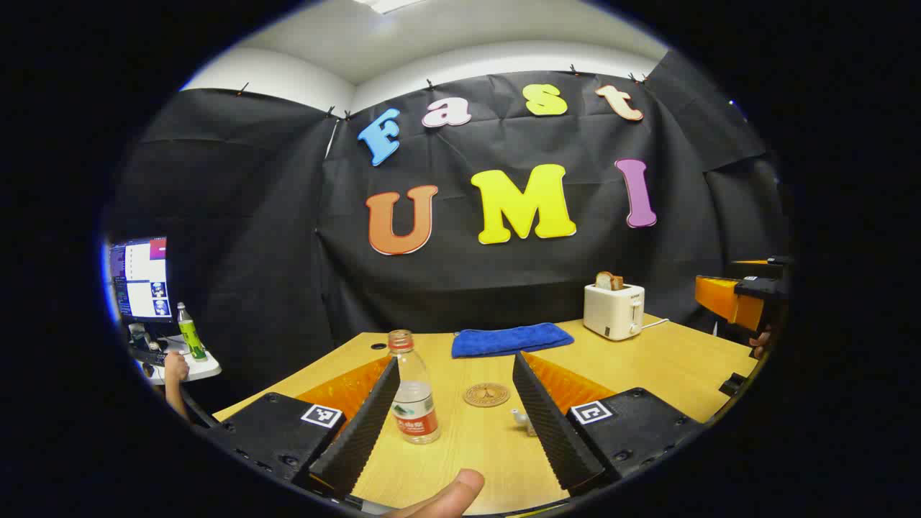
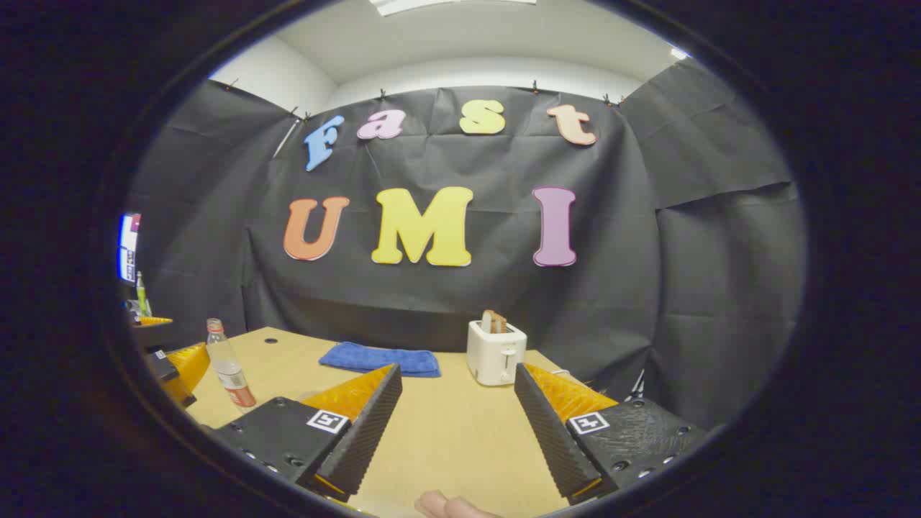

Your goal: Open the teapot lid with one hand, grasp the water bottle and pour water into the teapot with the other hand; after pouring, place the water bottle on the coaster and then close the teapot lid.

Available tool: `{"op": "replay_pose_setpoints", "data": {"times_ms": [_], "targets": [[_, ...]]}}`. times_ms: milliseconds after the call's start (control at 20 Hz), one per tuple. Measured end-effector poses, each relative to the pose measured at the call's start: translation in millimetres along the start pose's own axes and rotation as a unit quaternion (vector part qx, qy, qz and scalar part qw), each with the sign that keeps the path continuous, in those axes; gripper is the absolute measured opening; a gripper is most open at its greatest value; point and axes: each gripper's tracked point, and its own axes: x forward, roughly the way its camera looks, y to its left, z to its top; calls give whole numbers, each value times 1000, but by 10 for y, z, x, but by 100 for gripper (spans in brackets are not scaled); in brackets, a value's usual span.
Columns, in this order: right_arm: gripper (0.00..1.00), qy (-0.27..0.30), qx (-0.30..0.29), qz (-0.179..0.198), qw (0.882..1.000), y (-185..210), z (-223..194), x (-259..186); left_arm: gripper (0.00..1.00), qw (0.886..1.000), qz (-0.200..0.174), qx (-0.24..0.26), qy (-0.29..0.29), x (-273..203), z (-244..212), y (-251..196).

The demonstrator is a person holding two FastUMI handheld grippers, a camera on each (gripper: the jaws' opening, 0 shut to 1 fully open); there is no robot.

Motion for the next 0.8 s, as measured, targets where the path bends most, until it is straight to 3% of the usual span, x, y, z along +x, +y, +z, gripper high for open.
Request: {"op": "replay_pose_setpoints", "data": {"times_ms": [100, 300, 450, 800], "targets": [[95, 8, -21, 13, 1000, 77, -98, 8, 97, 1000, -13, 11, 17, 30, -81, 65], [95, 15, -18, 18, 1000, 83, -146, 37, 99, 999, 22, -1, 36, 150, -210, 357], [97, 19, -14, 1, 1000, -32, -167, 102, 99, 998, 11, -13, 52, 193, -295, 331], [95, 27, -10, 8, 1000, 11, -225, 119, 99, 999, 7, 2, 44, 174, -243, 332]]}}
